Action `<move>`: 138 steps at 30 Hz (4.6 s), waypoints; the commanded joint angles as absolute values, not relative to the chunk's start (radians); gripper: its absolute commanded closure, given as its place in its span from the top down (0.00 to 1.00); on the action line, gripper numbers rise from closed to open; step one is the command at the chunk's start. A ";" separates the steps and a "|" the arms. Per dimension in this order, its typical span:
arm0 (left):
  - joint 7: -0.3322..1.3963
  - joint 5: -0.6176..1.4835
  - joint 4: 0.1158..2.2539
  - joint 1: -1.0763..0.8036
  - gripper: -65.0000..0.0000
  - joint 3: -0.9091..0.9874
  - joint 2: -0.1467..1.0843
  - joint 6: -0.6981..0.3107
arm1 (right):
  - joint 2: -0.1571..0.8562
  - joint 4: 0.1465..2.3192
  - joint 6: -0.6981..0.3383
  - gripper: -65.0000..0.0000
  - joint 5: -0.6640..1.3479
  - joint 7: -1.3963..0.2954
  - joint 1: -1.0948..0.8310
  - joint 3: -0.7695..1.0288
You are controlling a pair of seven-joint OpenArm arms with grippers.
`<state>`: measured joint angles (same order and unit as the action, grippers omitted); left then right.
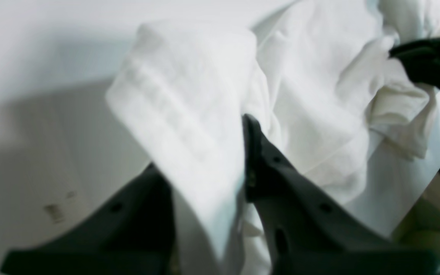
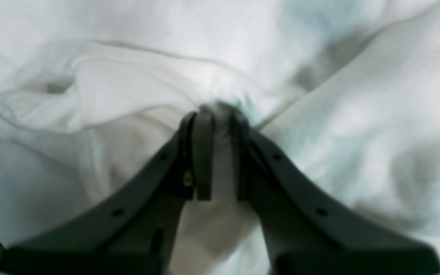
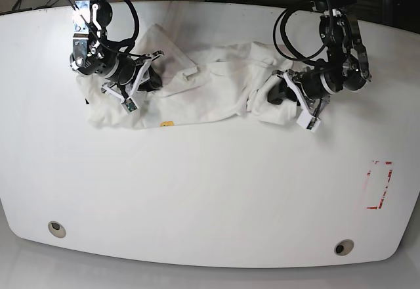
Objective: Layout the t-shirt on the table in an organized manner, then fold the t-shirt properly
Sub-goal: 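Fold the held shirt end with the left gripper toward the right gripper, then pull the shirt end with the left gripper back toward its side, then drag the held shirt end with the left gripper toward the right gripper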
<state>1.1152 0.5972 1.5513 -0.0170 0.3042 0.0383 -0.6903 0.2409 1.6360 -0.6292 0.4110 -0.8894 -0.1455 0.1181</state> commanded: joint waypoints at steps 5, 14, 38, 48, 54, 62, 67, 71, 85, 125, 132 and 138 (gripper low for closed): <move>1.159 0.613 1.573 0.044 0.10 0.389 0.119 -0.691 | 0.248 1.618 -0.630 0.13 0.414 -0.881 -0.131 0.120; 1.193 0.621 1.573 0.074 0.10 0.455 0.200 -0.694 | 0.225 1.506 -0.628 0.08 0.410 -0.809 -0.105 0.120; 1.259 0.909 1.573 0.071 0.10 0.458 0.249 -0.579 | 0.142 1.492 -0.627 0.08 0.234 -0.802 -0.085 0.124; 1.259 0.920 1.570 0.070 0.10 0.441 0.217 -0.578 | 0.114 1.492 -0.627 0.08 0.153 -0.800 -0.085 0.130; 1.259 0.920 1.572 0.070 0.10 0.423 0.194 -0.578 | 0.114 1.492 -0.625 0.08 0.153 -0.800 -0.085 0.130; 1.264 0.921 1.572 0.068 0.10 0.427 0.255 -0.578 | 0.117 1.491 -0.588 0.08 0.153 -0.799 -0.085 0.130; 1.264 0.934 1.572 0.067 0.10 0.446 0.282 -0.578 | 0.116 1.478 -0.587 0.08 0.154 -0.799 -0.085 0.127; 1.264 0.998 1.572 0.039 0.10 0.441 0.295 -0.578 | 0.114 1.452 -0.587 0.08 0.159 -0.791 -0.079 0.125; 1.264 1.056 1.572 -0.004 0.10 0.372 0.300 -0.578 | 0.107 1.394 -0.587 0.07 0.162 -0.751 -0.071 0.122; 1.260 1.035 1.690 -0.058 0.10 0.638 0.524 -0.576 | 0.091 1.394 -0.591 0.07 0.154 -0.751 -0.073 0.120; 1.260 1.035 1.690 -0.051 0.10 0.572 0.486 -0.576 | 0.093 1.394 -0.593 0.07 0.154 -0.751 -0.076 0.120; 1.260 1.030 1.690 -0.045 0.10 0.524 0.435 -0.576 | 0.094 1.394 -0.593 0.07 0.154 -0.751 -0.076 0.120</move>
<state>1.2854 1.0142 1.6733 -0.0639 0.5262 0.4229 -0.5755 0.0834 1.4128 -0.6102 0.2413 -0.6273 -0.0540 0.1246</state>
